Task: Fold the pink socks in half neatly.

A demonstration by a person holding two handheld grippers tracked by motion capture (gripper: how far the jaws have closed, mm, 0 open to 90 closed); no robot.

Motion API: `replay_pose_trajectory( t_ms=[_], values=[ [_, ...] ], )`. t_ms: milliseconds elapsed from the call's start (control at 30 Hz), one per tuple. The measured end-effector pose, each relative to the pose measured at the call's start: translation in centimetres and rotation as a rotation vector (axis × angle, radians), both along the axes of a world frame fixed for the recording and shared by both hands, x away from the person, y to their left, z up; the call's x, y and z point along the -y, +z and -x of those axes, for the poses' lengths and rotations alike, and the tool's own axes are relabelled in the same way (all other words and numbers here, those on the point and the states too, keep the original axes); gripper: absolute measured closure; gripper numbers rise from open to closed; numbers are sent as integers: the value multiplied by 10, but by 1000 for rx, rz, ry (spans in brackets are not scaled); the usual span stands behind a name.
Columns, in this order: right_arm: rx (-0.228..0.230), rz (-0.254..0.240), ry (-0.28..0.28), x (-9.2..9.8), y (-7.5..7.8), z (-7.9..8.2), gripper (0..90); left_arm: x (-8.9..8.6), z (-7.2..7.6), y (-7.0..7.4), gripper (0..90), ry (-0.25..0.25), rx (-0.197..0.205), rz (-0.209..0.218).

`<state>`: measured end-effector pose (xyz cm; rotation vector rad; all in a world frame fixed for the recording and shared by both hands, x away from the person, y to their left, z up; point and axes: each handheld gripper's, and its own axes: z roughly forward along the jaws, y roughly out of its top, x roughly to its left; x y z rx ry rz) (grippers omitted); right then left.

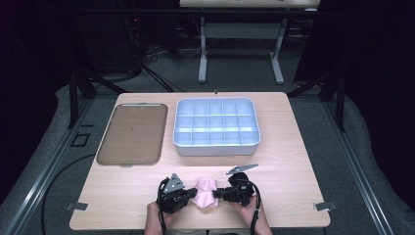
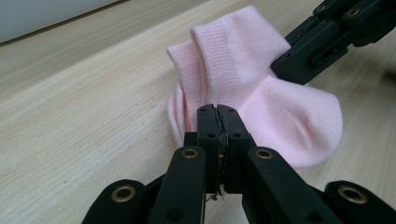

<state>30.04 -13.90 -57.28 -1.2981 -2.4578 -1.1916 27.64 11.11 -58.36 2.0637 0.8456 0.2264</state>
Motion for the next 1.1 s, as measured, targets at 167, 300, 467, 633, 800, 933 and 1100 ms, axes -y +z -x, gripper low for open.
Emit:
replay_pose_trajectory(
  t_ms=[167, 300, 467, 633, 800, 933, 1100],
  values=[
    [13, 3, -7, 6, 9, 3, 839, 12, -1, 1, 884, 11, 0, -9],
    [41, 3, -13, 8, 17, 7, 831, 19, -4, 1, 884, 14, -11, -3],
    [64, 63, -14, 7, 26, 8, 824, 24, -5, 2, 883, 4, -9, -14],
    [92, 25, 19, -5, 28, 7, 820, 26, -9, 1, 883, 9, -29, 12],
    [102, 32, 34, -13, 28, 7, 814, 28, -9, 0, 883, 6, -26, 13],
    [88, 59, 24, -13, 26, 7, 813, 26, -9, 0, 882, -2, -31, 21],
    [75, 55, 30, -9, 26, 7, 820, 25, -10, -1, 882, -3, -29, 36]
  ],
)
